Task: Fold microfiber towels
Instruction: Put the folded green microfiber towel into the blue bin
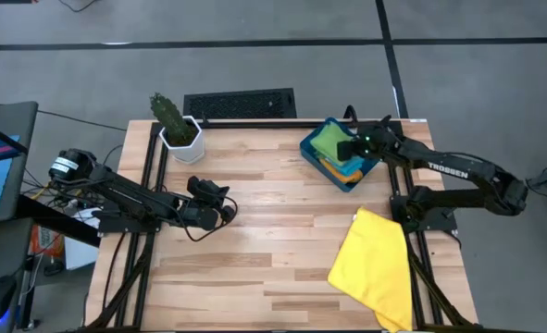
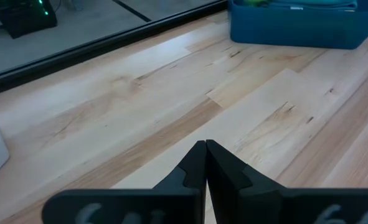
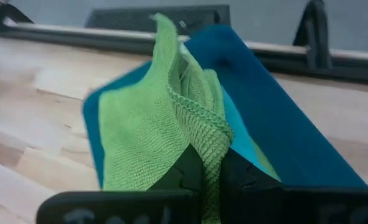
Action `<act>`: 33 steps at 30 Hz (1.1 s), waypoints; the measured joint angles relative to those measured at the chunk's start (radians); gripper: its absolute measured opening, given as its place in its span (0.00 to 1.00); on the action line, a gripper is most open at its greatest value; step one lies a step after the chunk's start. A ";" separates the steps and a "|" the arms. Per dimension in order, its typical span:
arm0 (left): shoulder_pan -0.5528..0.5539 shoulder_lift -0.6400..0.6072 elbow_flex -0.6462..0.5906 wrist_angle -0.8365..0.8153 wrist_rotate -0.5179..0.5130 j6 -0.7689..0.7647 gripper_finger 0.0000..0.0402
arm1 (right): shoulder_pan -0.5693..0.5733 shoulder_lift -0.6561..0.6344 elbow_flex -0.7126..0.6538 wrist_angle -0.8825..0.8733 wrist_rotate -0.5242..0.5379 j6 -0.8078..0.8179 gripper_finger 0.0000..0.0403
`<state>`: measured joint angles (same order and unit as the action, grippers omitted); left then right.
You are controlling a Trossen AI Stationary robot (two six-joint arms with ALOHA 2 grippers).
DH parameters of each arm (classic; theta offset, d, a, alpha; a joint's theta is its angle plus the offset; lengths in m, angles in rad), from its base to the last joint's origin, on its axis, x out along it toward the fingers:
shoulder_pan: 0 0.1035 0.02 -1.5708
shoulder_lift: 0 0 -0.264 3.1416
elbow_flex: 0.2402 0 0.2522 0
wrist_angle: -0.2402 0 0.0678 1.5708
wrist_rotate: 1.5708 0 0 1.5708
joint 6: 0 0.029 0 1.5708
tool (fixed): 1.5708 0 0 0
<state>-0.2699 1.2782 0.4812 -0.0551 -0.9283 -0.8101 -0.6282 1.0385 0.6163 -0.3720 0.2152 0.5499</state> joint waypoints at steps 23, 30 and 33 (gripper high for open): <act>0.000 0.000 0.000 -0.009 0.005 0.020 0.00 | 0.050 0.077 0.001 -0.095 0.048 -0.048 0.46; 0.000 0.000 0.000 -0.009 0.005 0.020 0.00 | 0.099 -0.058 -0.016 0.016 0.187 -0.139 0.50; 0.000 0.000 0.000 -0.008 0.002 0.020 0.00 | 0.143 -0.066 -0.082 0.231 0.189 -0.215 0.49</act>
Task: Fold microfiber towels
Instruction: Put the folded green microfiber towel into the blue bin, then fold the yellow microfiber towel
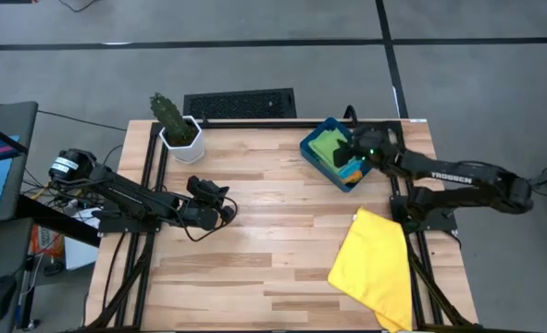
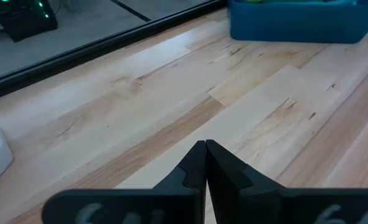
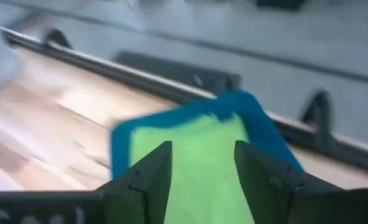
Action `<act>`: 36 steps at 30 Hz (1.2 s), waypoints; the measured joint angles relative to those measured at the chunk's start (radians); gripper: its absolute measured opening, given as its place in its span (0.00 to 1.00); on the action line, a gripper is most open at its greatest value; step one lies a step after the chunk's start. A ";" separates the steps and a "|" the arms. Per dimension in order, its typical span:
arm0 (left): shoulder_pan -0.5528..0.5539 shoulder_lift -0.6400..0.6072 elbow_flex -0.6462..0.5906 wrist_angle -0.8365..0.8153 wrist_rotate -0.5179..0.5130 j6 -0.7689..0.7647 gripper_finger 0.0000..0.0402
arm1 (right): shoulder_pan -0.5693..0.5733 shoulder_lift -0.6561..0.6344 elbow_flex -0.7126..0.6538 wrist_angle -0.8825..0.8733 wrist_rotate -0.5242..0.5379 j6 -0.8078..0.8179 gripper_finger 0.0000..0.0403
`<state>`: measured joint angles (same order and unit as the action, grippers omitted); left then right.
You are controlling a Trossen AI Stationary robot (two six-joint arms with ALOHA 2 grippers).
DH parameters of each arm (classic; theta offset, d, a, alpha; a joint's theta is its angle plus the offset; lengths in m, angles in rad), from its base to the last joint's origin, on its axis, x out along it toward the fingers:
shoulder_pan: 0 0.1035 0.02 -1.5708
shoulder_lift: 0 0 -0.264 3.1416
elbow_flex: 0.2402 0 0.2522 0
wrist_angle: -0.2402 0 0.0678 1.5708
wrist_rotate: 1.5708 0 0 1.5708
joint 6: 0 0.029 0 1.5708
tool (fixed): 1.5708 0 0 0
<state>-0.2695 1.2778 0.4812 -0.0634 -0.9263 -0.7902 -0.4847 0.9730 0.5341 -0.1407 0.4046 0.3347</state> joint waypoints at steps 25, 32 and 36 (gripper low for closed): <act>0.000 0.000 0.000 0.008 0.019 -0.014 0.00 | 0.024 0.309 -0.323 0.777 -0.051 -0.005 0.30; 0.000 0.000 0.000 0.139 0.097 0.091 0.00 | 0.032 0.011 -0.233 0.511 -0.202 -0.046 0.30; 0.003 0.009 0.000 0.290 0.166 0.197 0.00 | 0.084 -0.152 -0.124 0.082 -0.231 -0.032 0.31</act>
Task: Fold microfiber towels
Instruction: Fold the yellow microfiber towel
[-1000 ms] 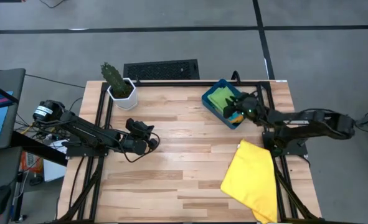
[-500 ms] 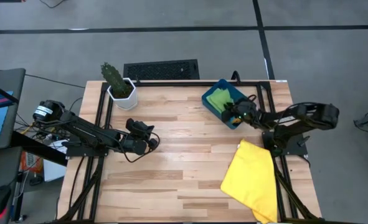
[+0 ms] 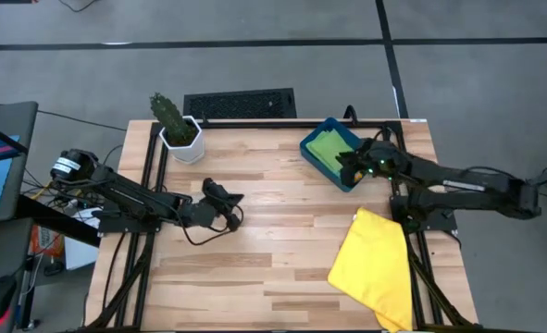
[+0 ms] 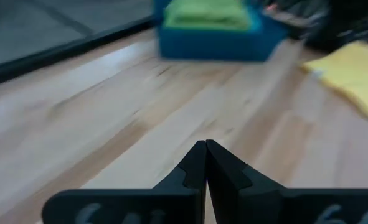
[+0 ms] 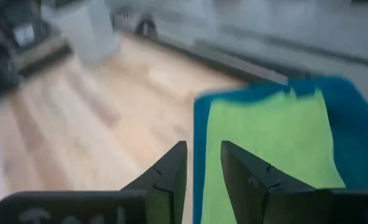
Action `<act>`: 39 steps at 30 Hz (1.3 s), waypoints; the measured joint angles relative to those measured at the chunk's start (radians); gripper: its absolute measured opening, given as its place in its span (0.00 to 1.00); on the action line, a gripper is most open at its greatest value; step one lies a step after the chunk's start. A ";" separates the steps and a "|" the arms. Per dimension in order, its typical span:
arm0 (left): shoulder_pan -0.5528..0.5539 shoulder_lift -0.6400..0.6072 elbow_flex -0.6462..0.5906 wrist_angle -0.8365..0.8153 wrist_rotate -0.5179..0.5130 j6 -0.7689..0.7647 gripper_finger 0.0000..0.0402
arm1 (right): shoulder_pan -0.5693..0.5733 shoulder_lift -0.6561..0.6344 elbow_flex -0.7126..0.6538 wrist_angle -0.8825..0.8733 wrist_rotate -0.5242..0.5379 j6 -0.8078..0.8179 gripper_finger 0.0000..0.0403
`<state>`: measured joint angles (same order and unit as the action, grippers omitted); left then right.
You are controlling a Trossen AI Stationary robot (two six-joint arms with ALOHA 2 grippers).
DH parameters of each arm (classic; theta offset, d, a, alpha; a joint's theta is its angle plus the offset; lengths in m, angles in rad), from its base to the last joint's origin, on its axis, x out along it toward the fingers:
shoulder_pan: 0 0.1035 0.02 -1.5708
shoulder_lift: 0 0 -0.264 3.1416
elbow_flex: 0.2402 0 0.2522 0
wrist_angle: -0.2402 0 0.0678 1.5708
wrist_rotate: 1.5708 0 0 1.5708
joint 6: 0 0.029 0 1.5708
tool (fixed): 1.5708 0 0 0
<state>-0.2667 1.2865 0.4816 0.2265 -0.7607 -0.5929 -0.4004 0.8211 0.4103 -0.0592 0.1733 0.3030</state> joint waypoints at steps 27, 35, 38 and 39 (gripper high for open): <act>0.010 1.079 1.113 0.096 0.782 0.738 0.50 | 0.321 -0.117 0.351 -0.938 0.071 0.241 0.31; -0.021 1.178 1.269 0.067 0.806 0.866 0.50 | 0.322 -0.117 0.351 -0.953 0.119 0.214 0.31; -0.021 1.211 1.285 0.073 0.823 0.869 0.50 | 0.322 -0.117 0.351 -0.953 0.121 0.213 0.31; -0.020 1.217 1.287 0.066 0.838 0.854 0.49 | 0.322 -0.117 0.351 -0.953 0.121 0.213 0.31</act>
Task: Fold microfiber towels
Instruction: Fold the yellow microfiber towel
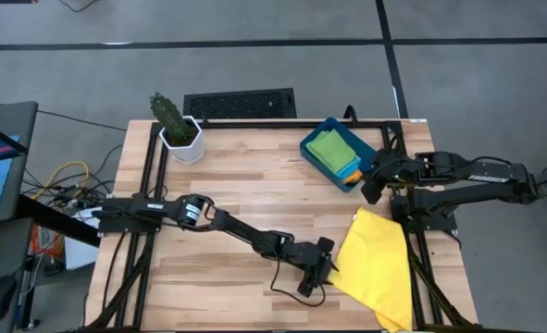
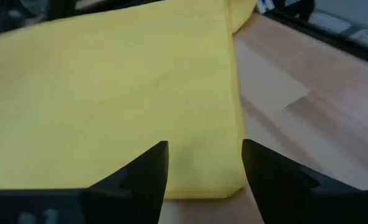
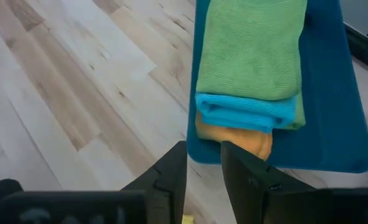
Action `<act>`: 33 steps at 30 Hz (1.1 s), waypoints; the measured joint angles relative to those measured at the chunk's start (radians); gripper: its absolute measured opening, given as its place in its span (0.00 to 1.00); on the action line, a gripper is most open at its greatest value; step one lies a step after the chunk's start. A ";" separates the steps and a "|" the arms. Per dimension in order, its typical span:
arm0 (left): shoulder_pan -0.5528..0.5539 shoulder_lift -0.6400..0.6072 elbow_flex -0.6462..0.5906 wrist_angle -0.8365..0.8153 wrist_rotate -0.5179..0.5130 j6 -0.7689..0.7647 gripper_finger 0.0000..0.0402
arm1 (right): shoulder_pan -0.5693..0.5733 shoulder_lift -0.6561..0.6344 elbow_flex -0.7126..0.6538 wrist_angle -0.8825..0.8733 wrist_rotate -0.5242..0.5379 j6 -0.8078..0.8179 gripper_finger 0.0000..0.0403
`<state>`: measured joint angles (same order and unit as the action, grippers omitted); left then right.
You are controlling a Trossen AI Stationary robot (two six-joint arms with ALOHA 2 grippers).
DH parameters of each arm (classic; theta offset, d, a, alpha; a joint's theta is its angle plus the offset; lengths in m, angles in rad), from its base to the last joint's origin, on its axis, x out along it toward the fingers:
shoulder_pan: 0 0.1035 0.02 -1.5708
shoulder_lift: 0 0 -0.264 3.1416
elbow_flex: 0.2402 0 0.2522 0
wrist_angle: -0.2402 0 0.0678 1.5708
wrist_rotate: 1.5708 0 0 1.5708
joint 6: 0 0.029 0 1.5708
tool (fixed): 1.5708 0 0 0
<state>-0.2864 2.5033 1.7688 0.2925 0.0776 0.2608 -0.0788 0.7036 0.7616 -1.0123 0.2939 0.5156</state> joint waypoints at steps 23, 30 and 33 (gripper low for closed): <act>0.018 -0.001 0.061 -0.257 -0.052 -0.025 0.02 | 0.000 0.000 0.000 0.018 0.049 -0.021 0.30; 0.015 -0.014 0.060 -0.300 -0.112 -0.037 0.00 | 0.024 0.005 0.000 -0.102 -0.031 0.096 0.30; 0.016 -0.023 0.058 -0.316 -0.131 -0.037 0.00 | 0.062 0.024 0.000 -0.219 -0.034 0.224 0.30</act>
<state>-0.2703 2.4798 1.8268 -0.0237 -0.0532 0.2240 -0.0172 0.7271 0.7620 -1.2310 0.2600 0.7396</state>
